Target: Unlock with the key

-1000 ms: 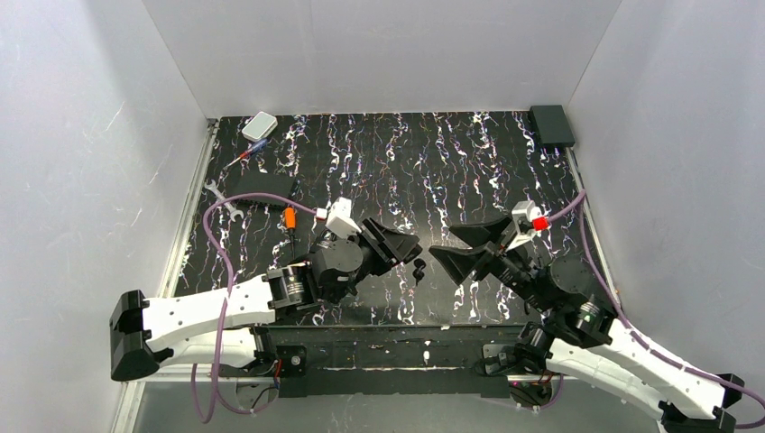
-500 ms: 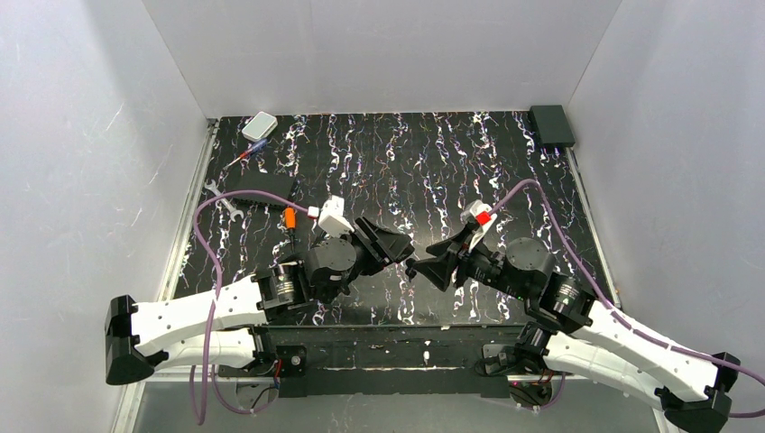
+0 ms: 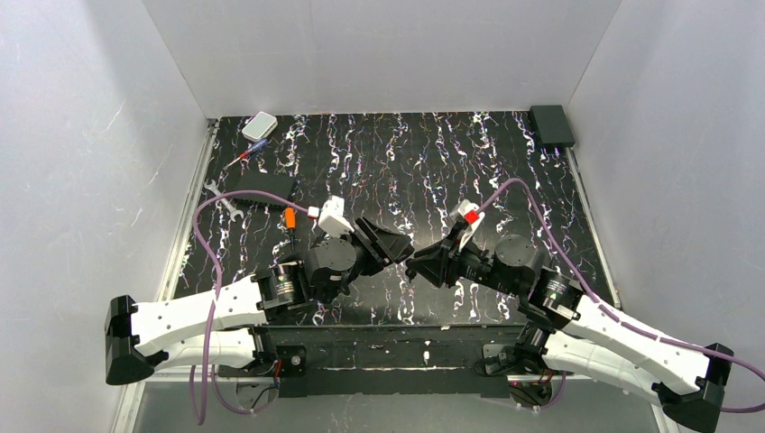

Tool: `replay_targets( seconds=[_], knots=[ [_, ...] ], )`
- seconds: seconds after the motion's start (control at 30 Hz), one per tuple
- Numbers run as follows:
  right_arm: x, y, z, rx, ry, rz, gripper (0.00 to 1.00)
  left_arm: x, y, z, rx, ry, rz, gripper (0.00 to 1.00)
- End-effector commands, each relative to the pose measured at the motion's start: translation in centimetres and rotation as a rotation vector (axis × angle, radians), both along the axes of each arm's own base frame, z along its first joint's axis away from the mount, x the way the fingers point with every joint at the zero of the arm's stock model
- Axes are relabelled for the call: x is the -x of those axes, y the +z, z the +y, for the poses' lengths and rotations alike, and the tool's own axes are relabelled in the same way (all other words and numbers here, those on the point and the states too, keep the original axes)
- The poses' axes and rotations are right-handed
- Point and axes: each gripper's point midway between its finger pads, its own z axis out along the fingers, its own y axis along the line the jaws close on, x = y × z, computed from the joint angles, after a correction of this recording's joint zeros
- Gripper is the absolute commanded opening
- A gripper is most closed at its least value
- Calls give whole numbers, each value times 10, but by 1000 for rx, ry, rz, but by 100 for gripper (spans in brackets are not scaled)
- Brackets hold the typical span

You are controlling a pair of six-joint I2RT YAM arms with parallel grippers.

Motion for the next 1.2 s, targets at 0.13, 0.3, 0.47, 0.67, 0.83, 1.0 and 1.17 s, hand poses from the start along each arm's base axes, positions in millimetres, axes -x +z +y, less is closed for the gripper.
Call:
replay_targets(
  seconds=[0.13,0.3,0.47,0.67,0.83,1.0,1.17],
  knots=[
    [5,13,10,-94,43,-22,15,-6,31,3,90,23,-48,0],
    [1,13,7,-147,-3,25,1,-4,30,5,95,15,-51,0],
    [-1,17,7,-223,-30,64,1,-2,27,10,102,15,-49,0],
    [-7,24,11,-285,-59,103,1,2,31,16,96,-6,-79,0],
    [-12,37,15,-366,-86,146,1,7,35,14,80,-57,-111,0],
    [-16,44,20,-412,-94,166,1,10,33,7,74,-87,-104,0],
    [-27,48,18,-428,-148,163,1,11,32,4,74,-94,-102,0]
  ],
)
